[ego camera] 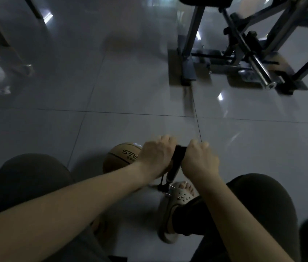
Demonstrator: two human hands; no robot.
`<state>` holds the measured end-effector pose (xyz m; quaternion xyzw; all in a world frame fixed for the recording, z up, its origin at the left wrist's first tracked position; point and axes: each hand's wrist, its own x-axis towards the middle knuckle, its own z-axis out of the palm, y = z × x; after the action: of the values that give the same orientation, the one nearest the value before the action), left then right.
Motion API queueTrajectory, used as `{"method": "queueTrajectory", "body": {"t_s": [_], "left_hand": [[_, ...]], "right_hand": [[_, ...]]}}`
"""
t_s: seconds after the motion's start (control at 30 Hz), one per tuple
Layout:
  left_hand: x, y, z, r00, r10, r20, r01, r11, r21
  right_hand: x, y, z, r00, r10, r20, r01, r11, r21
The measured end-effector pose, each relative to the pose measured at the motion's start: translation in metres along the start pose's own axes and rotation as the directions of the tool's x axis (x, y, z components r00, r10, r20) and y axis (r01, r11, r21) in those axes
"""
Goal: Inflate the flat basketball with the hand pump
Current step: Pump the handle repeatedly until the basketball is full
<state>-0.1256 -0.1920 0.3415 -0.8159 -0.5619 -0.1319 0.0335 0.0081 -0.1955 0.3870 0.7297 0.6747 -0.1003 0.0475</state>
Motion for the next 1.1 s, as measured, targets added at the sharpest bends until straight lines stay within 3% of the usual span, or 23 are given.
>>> {"method": "queueTrajectory", "body": {"t_s": [0.13,0.43,0.63,0.8,0.93,1.1], "left_hand": [[-0.03,0.018,0.038,0.997,0.008,0.081,-0.018,0.993,0.12],[-0.033,0.016,0.116,0.966,-0.03,0.255,-0.001,0.993,0.122],[-0.037,0.015,0.126,0.928,-0.029,0.372,-0.026,0.99,0.141],[-0.034,0.015,0.093,0.891,-0.056,0.45,0.02,0.996,0.084],[-0.026,0.007,0.05,0.914,0.0,0.406,-0.026,0.998,0.059],[0.014,-0.002,-0.011,0.981,-0.039,0.192,0.036,0.999,0.017]], "right_hand": [[-0.011,0.005,0.056,0.999,0.022,-0.03,-0.023,0.999,-0.023],[0.014,0.011,0.114,0.969,0.062,0.238,-0.034,0.992,-0.121],[0.022,0.009,0.129,0.936,0.095,0.34,-0.053,0.99,-0.133],[0.011,0.012,0.105,0.918,0.048,0.393,-0.023,0.997,-0.068],[0.002,0.012,0.065,0.944,-0.058,0.326,0.071,0.997,-0.027],[0.015,0.002,-0.014,0.976,-0.128,0.178,0.145,0.986,-0.084]]}}
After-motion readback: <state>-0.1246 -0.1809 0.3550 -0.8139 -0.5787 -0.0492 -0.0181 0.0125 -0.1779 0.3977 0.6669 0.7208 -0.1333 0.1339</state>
